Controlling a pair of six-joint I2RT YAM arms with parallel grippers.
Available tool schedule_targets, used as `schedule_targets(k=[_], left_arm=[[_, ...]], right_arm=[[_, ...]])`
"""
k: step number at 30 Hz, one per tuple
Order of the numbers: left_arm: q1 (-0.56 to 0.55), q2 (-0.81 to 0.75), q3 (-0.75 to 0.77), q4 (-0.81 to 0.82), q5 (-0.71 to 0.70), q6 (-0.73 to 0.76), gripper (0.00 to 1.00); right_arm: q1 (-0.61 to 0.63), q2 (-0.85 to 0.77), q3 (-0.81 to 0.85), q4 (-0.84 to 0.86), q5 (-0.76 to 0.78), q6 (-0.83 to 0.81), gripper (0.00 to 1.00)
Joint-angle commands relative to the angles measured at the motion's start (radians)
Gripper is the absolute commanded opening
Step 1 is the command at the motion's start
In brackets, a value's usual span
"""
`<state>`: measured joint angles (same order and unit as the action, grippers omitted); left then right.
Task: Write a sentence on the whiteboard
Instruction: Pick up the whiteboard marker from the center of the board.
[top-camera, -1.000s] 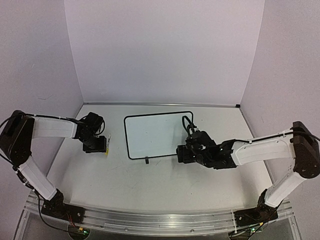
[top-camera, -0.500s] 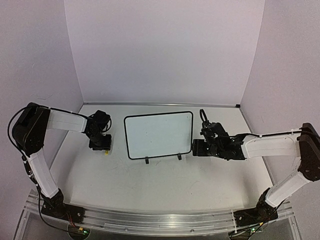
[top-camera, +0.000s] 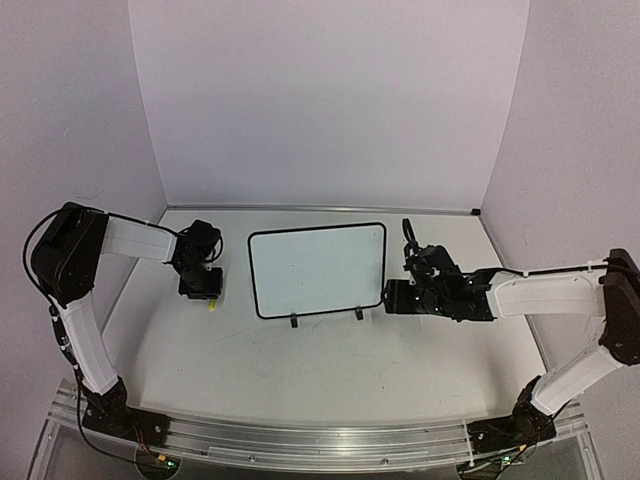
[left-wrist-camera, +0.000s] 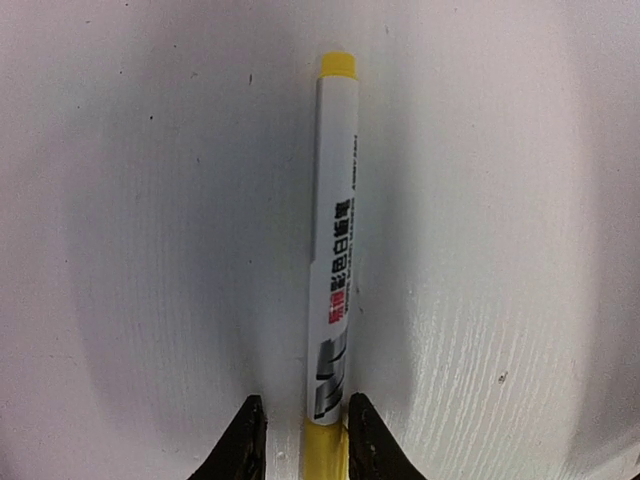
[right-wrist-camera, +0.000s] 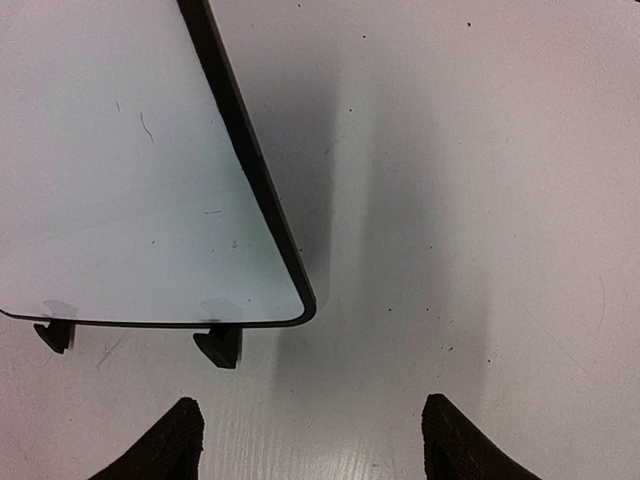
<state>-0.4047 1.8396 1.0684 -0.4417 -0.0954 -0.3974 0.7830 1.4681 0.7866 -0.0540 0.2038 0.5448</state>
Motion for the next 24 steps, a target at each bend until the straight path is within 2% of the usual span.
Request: schedule_targets(k=[1,5,15,20,24], left_arm=[[0.015,0.027,0.035,0.019,0.020,0.013,0.25],[0.024,0.032,0.036,0.027,0.035,0.015,0.20],[0.035,0.039,0.020,0.017,0.044,-0.006,0.00],[0.036,-0.012,-0.015,0.023,0.045,-0.016,0.00],[0.035,-0.141,-0.077,0.046,0.054,0.003,0.00]], right_arm=[[-0.005,-0.018,-0.002,0.009,-0.005,0.013,0.71],[-0.005,-0.021,-0.004,0.008,-0.003,0.018,0.71],[-0.005,-0.063,-0.012,0.006,0.009,0.024,0.71],[-0.005,-0.103,-0.001,-0.024,0.017,0.010,0.71],[-0.005,-0.171,0.027,-0.070,0.002,-0.020,0.71]])
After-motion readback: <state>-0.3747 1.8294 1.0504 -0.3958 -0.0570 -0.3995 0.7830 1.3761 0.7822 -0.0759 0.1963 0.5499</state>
